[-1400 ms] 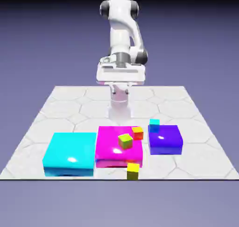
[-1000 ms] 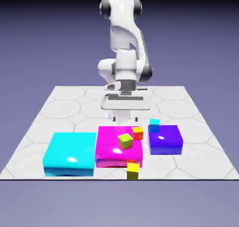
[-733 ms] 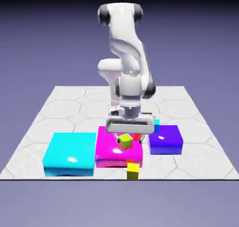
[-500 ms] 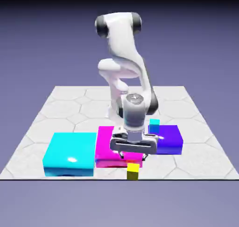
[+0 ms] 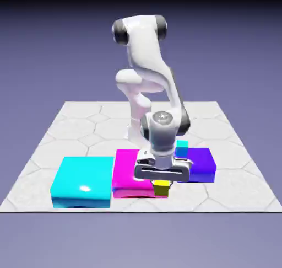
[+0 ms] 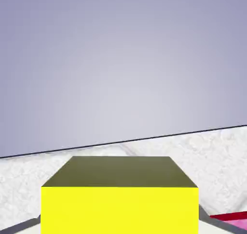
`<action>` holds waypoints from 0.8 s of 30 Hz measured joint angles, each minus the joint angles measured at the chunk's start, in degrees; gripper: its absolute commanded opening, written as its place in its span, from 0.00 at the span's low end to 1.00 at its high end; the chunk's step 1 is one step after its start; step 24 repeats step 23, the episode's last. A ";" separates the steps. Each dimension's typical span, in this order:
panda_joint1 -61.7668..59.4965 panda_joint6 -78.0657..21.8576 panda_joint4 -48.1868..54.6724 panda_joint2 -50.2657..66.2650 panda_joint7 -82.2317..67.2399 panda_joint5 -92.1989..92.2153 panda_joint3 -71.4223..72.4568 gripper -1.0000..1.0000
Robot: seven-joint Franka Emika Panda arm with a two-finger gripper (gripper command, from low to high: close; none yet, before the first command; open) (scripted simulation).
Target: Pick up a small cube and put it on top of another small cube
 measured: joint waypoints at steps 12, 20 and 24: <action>6.82 -12.57 -11.72 -24.92 -16.25 7.46 -9.14 0.00; 8.14 -1.13 -15.42 -17.10 -15.16 5.83 -12.33 1.00; 8.09 -3.61 -14.74 -18.90 -15.18 5.85 -12.29 1.00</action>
